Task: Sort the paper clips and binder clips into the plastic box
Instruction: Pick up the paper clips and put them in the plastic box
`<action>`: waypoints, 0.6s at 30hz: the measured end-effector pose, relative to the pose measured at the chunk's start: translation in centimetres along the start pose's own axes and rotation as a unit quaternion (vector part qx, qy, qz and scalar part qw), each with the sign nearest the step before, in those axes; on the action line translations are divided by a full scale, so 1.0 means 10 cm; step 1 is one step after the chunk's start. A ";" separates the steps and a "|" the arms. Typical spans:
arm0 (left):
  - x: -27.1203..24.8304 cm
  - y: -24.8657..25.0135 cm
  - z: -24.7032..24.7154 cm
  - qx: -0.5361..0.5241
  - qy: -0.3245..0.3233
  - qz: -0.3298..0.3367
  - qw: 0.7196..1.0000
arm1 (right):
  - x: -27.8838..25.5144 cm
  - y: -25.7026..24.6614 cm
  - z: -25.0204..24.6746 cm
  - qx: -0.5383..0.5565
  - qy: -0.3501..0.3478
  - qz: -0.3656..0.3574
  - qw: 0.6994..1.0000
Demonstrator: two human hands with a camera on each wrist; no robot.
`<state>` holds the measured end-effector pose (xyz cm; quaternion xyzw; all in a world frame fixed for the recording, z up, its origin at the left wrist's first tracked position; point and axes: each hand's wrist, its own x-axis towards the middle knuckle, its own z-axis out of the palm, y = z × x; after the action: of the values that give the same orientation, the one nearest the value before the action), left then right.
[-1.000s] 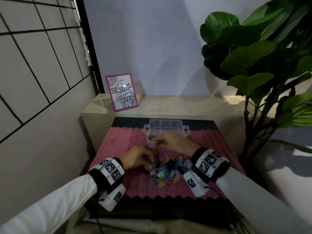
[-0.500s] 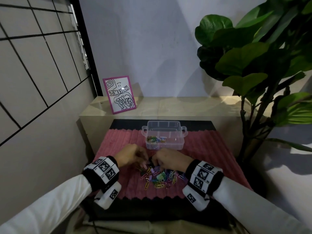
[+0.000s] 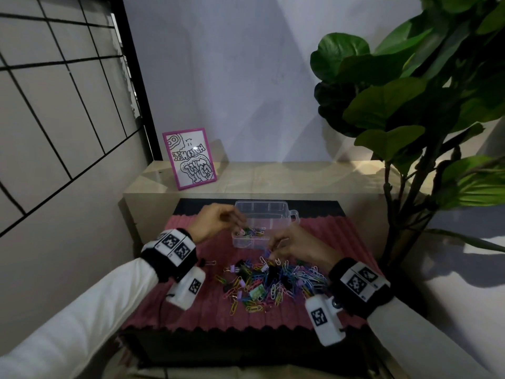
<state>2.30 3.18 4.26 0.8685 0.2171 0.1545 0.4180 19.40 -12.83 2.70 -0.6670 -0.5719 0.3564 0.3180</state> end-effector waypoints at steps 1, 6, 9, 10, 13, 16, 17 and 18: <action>0.09 0.01 -0.01 -0.001 0.004 0.000 1.000 | -0.01 0.02 0.00 0.005 0.004 0.005 1.000; 0.39 0.02 0.07 0.060 -0.035 -0.012 0.998 | 0.00 0.10 -0.05 0.020 0.026 0.024 0.999; 0.42 -0.03 0.14 0.097 -0.034 0.011 0.995 | 0.04 0.10 -0.09 0.040 0.030 0.035 0.998; 0.41 -0.05 0.15 0.107 -0.028 0.017 0.994 | 0.06 0.09 -0.11 0.046 0.033 0.035 0.998; 0.32 -0.11 0.12 0.125 0.005 0.013 0.992 | 0.16 0.06 -0.16 0.041 0.059 0.027 0.997; 0.19 -0.12 0.06 0.097 0.050 0.005 0.994 | 0.38 0.03 -0.19 0.027 0.121 0.028 0.992; 0.15 -0.12 0.04 0.090 0.059 0.005 0.994 | 0.47 0.03 -0.19 0.024 0.141 0.031 0.989; 0.12 -0.11 0.02 0.086 0.066 0.005 0.994 | 0.57 0.02 -0.18 0.026 0.158 0.034 0.986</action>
<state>3.14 4.32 3.35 0.8904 0.2522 0.1941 0.3254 21.52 -7.26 2.86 -0.7251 -0.4820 0.2718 0.4099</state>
